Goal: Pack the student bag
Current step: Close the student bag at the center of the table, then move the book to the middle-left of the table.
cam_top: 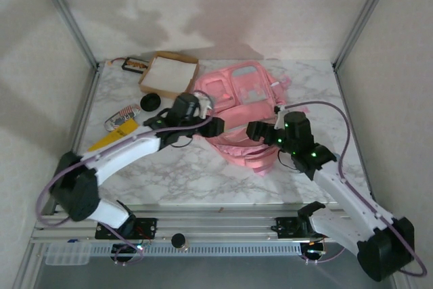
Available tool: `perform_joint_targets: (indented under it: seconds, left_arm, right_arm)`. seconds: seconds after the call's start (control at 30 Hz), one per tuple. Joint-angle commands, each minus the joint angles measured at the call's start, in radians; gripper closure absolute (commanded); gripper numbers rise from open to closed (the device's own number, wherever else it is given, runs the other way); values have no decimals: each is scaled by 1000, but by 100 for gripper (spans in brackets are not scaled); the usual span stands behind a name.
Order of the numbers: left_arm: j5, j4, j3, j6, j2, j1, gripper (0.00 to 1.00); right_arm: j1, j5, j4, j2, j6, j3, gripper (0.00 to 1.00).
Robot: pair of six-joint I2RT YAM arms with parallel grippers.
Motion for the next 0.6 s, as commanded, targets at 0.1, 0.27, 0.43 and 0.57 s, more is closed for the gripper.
perform_joint_targets:
  seconds: [0.1, 0.27, 0.43, 0.57]
  left_arm:
    - [-171, -22, -114, -118, -232, 227, 34]
    - [-257, -129, -102, -153, -216, 520, 29]
    - [-278, -73, -166, -273, -177, 751, 28]
    - [-368, -113, -230, -349, -217, 934, 27]
  right_arm:
    - [117, -50, 90, 168, -52, 40, 11]
    - [226, -35, 177, 286, -20, 76, 9]
    - [299, -61, 273, 423, 11, 99, 6]
    - [328, -96, 334, 527, 12, 137, 5]
